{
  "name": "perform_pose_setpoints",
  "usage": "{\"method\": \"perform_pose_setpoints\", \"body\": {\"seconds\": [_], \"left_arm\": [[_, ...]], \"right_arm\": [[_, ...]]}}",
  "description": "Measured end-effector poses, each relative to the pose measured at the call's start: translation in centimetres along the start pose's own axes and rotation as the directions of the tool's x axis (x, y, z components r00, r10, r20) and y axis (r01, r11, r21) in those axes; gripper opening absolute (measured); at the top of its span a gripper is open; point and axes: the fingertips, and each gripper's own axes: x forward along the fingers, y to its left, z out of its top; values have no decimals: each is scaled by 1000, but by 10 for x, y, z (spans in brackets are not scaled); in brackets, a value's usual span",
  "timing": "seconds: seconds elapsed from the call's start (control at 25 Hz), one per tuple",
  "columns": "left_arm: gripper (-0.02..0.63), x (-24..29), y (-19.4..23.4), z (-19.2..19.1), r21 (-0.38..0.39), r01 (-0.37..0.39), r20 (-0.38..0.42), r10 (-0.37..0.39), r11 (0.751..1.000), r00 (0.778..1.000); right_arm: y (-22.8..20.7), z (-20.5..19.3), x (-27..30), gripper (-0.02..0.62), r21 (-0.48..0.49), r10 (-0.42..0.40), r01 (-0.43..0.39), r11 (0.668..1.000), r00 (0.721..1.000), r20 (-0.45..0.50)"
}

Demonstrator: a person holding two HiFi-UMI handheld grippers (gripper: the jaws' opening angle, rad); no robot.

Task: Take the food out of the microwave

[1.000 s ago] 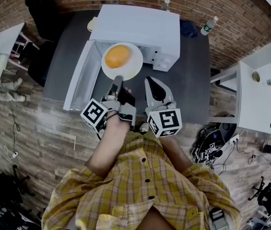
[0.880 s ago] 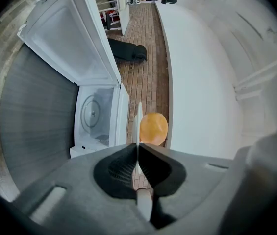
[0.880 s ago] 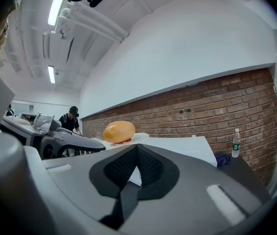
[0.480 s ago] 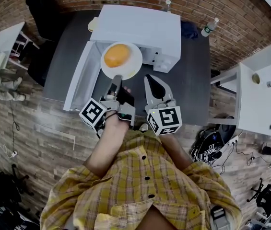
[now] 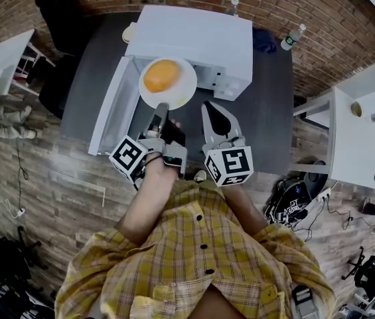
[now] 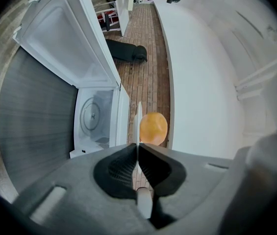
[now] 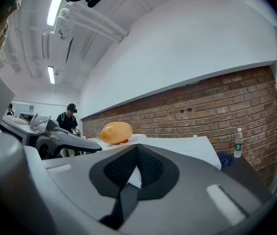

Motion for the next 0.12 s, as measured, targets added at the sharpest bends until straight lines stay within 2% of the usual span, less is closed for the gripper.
{"method": "perform_pose_setpoints", "body": {"seconds": [0.12], "left_arm": [[11,1,1,2,1,-1,-1,1,1000,1000]], "right_arm": [[-1,-1,1,3,2,-4,4,1000,1000,1]]}}
